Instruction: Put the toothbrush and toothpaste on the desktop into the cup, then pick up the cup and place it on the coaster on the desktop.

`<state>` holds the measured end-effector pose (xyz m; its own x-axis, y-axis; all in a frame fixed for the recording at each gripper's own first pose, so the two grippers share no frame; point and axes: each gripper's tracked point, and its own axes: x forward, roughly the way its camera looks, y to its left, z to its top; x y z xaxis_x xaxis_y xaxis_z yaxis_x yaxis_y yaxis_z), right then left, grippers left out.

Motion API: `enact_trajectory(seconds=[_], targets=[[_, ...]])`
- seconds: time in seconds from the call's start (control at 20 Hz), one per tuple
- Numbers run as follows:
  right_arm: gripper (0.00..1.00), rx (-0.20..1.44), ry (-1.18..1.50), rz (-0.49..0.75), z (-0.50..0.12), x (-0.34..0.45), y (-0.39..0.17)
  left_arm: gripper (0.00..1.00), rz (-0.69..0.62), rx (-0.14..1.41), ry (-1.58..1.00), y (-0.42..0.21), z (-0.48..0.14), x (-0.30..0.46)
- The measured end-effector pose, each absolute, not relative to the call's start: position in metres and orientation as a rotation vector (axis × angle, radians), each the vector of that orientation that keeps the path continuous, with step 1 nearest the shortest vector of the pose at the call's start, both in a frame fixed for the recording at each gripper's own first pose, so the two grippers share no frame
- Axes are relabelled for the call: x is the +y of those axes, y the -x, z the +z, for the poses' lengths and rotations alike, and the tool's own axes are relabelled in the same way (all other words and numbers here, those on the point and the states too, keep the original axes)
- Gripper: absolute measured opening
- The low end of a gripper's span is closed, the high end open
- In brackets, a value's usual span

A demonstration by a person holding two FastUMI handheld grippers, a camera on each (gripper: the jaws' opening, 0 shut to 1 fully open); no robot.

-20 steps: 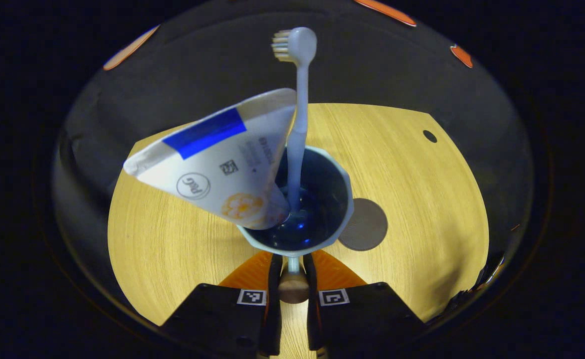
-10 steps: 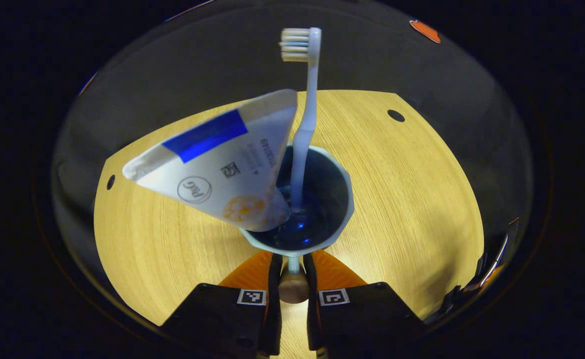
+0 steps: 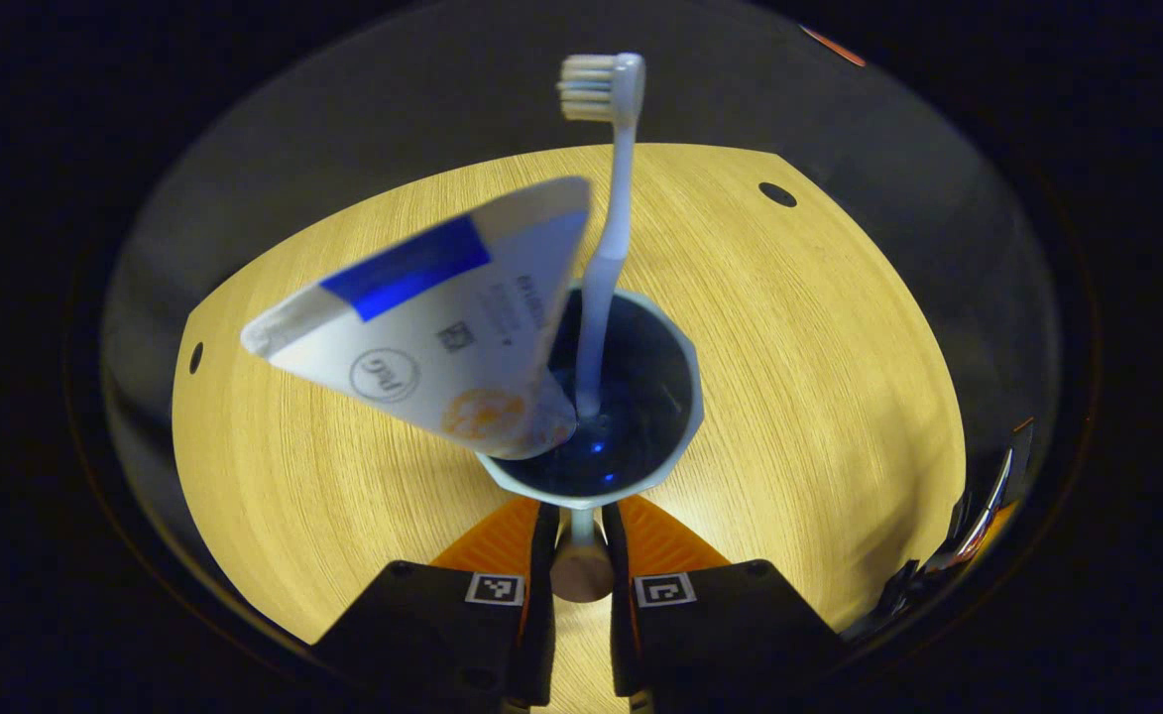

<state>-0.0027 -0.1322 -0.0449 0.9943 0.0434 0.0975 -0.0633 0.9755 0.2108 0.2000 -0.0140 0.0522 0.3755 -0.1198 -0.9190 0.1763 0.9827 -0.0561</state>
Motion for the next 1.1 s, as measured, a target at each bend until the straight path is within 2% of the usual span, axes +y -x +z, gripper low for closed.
enact_trajectory(seconds=[0.1,0.2,0.35,0.4,0.7,1.1], targets=[[0.96,-0.087,-0.228,0.053,-0.044,-0.130,0.003,0.33,-0.203,1.138,-0.070,-0.204,0.062,-0.014],[0.97,-0.089,-0.226,0.053,-0.042,-0.128,0.002,0.58,-0.262,1.104,-0.094,-0.206,0.077,-0.020],[0.97,-0.063,-0.227,0.058,-0.041,-0.118,0.002,0.95,-0.266,1.015,-0.165,-0.216,0.098,-0.017],[0.98,-0.054,-0.230,0.062,-0.040,-0.115,0.003,1.00,-0.240,0.967,-0.201,-0.207,0.095,-0.022],[0.98,-0.062,-0.160,0.060,-0.018,-0.092,0.001,1.00,-0.138,0.705,-0.207,-0.228,0.128,-0.006],[0.98,-0.146,-0.096,0.048,0.020,-0.055,-0.003,1.00,0.112,0.293,-0.200,-0.243,0.158,0.010]])
